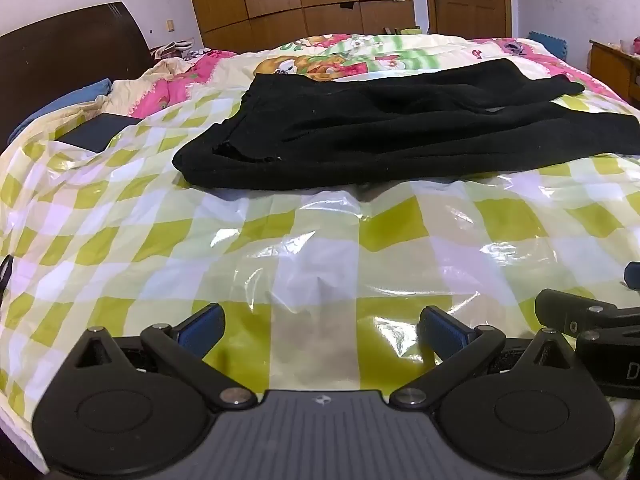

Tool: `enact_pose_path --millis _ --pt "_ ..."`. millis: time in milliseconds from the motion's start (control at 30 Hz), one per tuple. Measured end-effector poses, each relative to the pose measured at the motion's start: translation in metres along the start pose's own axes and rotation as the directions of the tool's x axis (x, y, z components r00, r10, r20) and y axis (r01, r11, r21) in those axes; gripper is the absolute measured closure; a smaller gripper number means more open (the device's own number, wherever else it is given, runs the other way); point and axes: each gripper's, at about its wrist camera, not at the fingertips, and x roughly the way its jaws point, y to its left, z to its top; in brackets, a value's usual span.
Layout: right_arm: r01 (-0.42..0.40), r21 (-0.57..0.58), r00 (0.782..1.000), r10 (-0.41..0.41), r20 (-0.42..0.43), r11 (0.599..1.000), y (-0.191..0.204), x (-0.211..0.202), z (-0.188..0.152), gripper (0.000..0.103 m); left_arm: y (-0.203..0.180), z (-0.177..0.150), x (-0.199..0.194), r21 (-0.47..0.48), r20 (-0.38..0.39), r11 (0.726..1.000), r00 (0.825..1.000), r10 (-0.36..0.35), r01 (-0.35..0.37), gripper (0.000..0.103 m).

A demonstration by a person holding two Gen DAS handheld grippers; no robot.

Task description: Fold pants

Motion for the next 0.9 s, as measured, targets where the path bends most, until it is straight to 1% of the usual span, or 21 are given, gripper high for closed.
enact_pose_path --millis 900 --pt "-0.002 0.003 1.000 0.002 -0.007 1.000 -0.0004 0.0022 -0.0006 0.004 0.0016 -0.0042 0.0024 -0.009 -0.015 1.000 1.000 -0.013 0.013 0.000"
